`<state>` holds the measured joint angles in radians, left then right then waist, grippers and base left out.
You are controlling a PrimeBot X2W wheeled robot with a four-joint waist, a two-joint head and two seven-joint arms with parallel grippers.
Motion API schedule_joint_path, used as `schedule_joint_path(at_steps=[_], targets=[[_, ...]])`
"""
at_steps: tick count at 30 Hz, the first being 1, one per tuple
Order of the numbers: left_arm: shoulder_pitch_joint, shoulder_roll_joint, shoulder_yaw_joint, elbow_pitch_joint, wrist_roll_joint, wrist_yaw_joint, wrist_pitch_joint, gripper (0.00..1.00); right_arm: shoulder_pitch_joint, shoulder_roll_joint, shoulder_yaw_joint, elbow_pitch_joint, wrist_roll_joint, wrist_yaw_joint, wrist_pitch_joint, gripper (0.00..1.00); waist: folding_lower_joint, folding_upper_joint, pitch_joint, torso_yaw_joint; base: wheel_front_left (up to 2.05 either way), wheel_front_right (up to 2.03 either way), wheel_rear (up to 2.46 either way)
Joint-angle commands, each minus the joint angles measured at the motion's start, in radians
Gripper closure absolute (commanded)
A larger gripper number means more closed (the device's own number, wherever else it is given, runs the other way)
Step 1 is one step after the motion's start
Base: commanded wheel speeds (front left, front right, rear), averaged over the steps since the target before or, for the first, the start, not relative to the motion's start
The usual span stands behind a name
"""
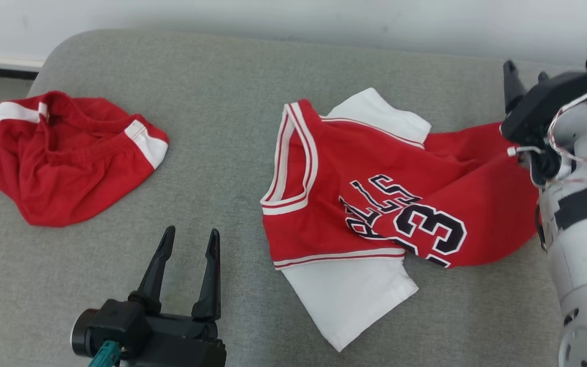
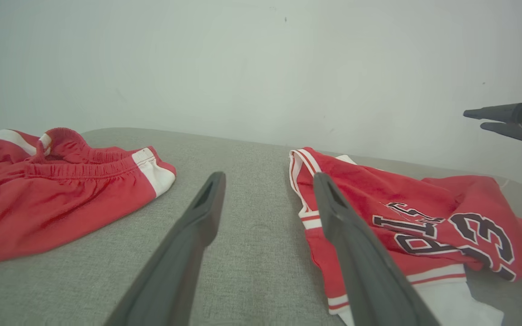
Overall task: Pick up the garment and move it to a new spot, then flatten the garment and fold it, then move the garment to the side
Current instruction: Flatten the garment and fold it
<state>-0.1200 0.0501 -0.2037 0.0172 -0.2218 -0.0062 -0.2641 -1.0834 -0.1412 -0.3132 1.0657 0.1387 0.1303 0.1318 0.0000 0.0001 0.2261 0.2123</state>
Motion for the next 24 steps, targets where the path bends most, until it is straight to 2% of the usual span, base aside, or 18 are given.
schedule_joint_path(at_steps=[1, 6, 14, 24], targets=[[0.016, 0.001, 0.006, 0.005, 0.008, 0.0, 0.0, 0.0, 0.026, -0.018, 0.023, -0.005, 0.011, 0.001, 0.003, 0.0, 0.0, -0.0001, -0.042, -0.042, 0.0, 0.0, 0.0], [0.044, 0.001, 0.028, 0.02, 0.015, -0.004, 0.0, 0.0, 0.125, -0.047, 0.142, -0.041, 0.058, 0.001, 0.008, 0.0, 0.0, -0.0001, -0.084, -0.089, 0.0, 0.0, 0.0], [0.091, 0.001, 0.054, 0.027, 0.017, 0.005, 0.0, 0.0, 0.343, -0.068, 0.286, -0.199, 0.13, 0.001, -0.083, 0.0, 0.0, -0.0001, -0.135, -0.148, 0.0, 0.0, 0.0], [0.14, 0.001, 0.092, 0.028, 0.025, 0.01, 0.0, 0.0, 0.615, -0.054, 0.308, -0.419, 0.086, 0.001, -0.216, 0.0, 0.0, -0.0001, -0.19, -0.181, 0.0, 0.0, 0.0]])
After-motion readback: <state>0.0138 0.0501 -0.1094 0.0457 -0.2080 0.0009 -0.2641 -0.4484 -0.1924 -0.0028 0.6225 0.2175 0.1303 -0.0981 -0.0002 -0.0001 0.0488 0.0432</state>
